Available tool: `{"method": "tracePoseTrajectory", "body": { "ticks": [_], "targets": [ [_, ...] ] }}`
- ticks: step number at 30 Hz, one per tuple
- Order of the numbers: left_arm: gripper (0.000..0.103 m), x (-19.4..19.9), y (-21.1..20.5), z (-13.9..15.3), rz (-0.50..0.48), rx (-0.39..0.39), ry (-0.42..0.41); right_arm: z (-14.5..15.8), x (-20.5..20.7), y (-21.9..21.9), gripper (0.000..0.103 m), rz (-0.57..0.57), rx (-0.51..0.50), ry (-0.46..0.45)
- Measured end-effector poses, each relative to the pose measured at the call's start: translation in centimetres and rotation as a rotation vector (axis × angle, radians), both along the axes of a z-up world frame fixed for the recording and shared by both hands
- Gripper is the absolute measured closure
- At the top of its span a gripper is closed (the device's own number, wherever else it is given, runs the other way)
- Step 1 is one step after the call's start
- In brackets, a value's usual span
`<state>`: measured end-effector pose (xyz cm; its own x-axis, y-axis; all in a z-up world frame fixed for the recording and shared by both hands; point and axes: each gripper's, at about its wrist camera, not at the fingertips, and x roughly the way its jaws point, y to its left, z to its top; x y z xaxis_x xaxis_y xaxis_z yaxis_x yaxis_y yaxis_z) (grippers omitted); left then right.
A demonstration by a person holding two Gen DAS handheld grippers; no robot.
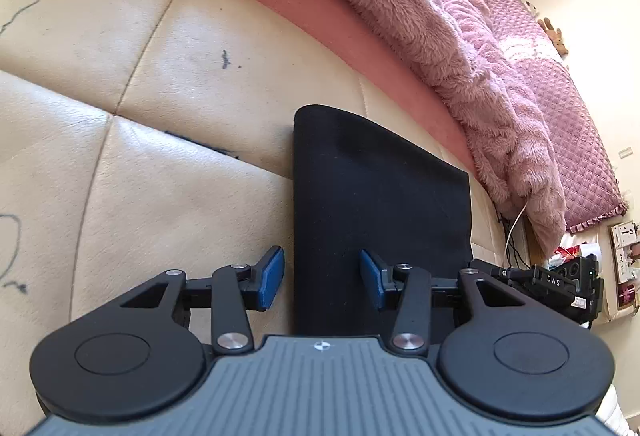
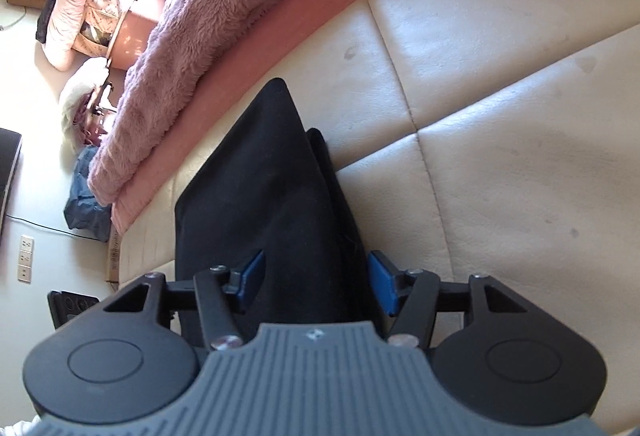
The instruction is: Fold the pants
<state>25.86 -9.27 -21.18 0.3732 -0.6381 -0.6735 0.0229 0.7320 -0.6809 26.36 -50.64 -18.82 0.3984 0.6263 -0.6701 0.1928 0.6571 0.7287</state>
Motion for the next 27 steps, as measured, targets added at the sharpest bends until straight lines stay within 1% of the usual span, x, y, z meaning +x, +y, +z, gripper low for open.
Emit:
{"method": "tracePoseTrajectory", "body": {
  "ticks": [2,4,5,9,12,14,15,19,22,27],
  "targets": [
    [0.051,0.1,0.1,-0.3,0.004,-0.016,0.001,-0.5,0.1,-0.3,0.049,-0.022,0.041,0.005],
    [0.053,0.3,0.0,-0.4,0.001,-0.025,0.000,-1.1,0.2,-0.5,0.055,-0.049,0.084,0.012],
    [0.053,0.4,0.0,-0.5,-0.003,-0.030,-0.001,-1.3,0.4,-0.5,0.057,-0.056,0.093,0.016],
    [0.054,0.9,0.0,-0.8,-0.003,-0.058,0.014,-1.7,0.7,-0.3,0.072,-0.062,0.111,0.028],
    [0.061,1.0,0.1,-1.0,-0.005,-0.061,0.014,-2.0,0.6,-0.4,0.075,-0.076,0.135,0.042],
    [0.064,1.1,0.2,-1.2,-0.001,-0.070,0.020,-1.9,0.6,-0.2,0.077,-0.073,0.128,0.040],
    [0.070,1.2,0.3,-1.3,-0.001,-0.081,0.023,-1.7,0.5,-0.3,0.078,-0.073,0.124,0.040],
    [0.081,1.1,0.4,-1.1,0.000,-0.082,0.014,-1.3,0.4,0.0,0.080,-0.076,0.103,0.042],
    [0.084,1.0,0.5,-0.8,-0.001,-0.076,0.004,-0.7,0.4,0.4,0.083,-0.072,0.072,0.048],
    [0.085,0.9,1.0,0.0,-0.012,-0.027,0.007,0.7,-0.1,1.7,0.085,-0.064,0.040,0.052]
  ]
}}
